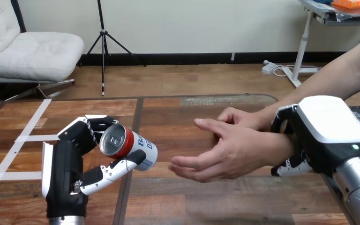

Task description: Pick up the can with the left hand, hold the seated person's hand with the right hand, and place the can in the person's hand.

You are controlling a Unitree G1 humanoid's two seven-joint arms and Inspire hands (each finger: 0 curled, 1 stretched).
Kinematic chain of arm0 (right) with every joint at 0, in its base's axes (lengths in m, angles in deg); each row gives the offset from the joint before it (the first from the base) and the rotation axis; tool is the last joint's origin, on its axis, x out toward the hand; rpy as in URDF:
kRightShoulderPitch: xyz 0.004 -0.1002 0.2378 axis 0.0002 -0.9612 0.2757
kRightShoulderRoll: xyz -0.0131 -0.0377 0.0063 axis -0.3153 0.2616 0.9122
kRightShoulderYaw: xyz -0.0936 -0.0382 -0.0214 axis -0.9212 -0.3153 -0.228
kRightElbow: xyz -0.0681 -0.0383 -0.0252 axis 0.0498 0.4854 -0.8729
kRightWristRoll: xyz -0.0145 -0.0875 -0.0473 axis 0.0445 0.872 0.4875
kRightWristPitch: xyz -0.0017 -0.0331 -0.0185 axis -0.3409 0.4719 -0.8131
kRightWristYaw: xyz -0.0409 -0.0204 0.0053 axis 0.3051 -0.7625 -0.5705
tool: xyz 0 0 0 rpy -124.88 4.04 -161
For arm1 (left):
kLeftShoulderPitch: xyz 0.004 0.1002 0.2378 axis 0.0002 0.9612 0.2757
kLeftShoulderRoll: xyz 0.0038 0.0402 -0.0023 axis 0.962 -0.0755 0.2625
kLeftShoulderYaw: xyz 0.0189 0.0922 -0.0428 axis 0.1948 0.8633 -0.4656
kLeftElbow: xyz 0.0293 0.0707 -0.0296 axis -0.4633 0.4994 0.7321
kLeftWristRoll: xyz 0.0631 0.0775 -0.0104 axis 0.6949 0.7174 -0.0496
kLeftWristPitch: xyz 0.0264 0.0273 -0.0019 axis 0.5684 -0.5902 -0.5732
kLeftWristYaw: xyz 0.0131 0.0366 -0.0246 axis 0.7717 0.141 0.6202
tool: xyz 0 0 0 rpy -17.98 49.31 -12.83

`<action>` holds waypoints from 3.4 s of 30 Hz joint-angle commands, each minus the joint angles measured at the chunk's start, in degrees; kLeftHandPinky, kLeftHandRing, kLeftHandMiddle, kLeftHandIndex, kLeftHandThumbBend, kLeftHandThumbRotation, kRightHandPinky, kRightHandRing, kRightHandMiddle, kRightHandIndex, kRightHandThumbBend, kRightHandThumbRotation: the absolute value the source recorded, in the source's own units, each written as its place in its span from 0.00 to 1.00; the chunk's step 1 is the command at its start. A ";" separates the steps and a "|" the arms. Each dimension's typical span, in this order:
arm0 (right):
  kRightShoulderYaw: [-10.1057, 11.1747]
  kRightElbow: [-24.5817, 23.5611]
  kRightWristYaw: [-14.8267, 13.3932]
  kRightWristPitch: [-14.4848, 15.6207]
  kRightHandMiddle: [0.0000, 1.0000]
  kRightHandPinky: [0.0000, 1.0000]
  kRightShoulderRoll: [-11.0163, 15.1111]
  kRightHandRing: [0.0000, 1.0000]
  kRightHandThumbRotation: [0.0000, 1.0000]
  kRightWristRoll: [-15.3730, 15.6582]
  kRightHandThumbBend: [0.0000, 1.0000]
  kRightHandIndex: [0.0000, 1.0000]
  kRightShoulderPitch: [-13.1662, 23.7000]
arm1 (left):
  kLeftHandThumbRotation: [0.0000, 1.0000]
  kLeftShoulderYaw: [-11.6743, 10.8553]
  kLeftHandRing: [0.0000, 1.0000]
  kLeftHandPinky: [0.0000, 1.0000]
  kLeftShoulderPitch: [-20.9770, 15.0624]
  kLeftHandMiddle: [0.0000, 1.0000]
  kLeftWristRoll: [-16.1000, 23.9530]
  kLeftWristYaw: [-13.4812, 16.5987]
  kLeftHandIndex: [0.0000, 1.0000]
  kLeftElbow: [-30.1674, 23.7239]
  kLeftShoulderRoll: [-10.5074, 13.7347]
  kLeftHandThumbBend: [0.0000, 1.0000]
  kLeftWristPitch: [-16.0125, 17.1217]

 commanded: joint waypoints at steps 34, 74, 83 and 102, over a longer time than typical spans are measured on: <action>1.45 -1.87 0.60 -0.02 0.44 0.28 -1.26 0.37 0.00 0.72 0.94 0.50 4.80 | 0.00 5.09 0.42 0.39 -11.47 0.48 1.47 -3.98 0.50 -1.50 -1.00 0.79 -7.32; -1.11 -0.29 0.81 -1.76 0.43 0.26 -2.75 0.34 0.00 2.19 0.91 0.51 6.41 | 0.03 15.46 0.43 0.40 -17.52 0.48 4.12 -8.72 0.51 -2.79 -8.06 0.81 -11.67; -2.53 -0.52 2.37 -1.43 0.44 0.30 -4.31 0.37 0.00 3.02 0.91 0.51 7.79 | 0.03 16.11 0.43 0.41 -16.78 0.48 4.59 -8.71 0.51 -3.17 -8.08 0.81 -11.70; -5.27 0.62 3.52 -3.30 0.48 0.39 -6.40 0.43 0.00 4.47 0.92 0.52 10.70 | 0.03 16.23 0.44 0.42 -15.64 0.48 4.86 -8.68 0.52 -2.97 -6.92 0.79 -10.72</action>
